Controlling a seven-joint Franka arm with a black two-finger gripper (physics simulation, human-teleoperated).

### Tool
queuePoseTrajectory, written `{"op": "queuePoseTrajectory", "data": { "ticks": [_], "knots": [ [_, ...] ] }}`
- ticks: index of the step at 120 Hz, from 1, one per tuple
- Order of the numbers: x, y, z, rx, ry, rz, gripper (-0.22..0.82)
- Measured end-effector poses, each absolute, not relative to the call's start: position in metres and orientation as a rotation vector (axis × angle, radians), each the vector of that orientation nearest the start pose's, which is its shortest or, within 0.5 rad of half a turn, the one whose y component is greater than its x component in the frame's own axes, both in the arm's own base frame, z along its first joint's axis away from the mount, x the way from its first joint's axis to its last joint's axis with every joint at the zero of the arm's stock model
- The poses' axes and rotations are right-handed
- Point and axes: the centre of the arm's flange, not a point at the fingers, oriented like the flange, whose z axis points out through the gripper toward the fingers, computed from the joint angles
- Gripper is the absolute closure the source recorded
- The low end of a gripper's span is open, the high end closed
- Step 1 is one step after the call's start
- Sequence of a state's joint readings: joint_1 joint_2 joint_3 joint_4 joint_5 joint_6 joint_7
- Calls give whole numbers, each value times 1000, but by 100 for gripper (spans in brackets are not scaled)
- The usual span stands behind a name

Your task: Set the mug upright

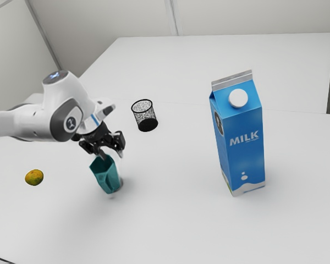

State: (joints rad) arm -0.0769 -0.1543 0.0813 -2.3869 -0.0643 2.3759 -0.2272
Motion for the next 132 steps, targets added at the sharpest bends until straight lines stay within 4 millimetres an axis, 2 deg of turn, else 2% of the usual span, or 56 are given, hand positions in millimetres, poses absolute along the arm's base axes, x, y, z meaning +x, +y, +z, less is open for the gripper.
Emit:
{"op": "queuePoseTrajectory", "data": {
  "ticks": [20, 46, 58, 87, 113, 132],
  "knots": [
    [492, 1, 418, -3187, -421, -230, 17],
    [513, -6, 475, -3195, -383, -193, 8],
    [522, -12, 498, -3196, -355, -147, 6],
    [543, -15, 524, -3190, -338, -33, 3],
    [554, -19, 568, -3190, -312, -52, 3],
    [558, -20, 585, -3162, -279, -62, 3]
  ]
}}
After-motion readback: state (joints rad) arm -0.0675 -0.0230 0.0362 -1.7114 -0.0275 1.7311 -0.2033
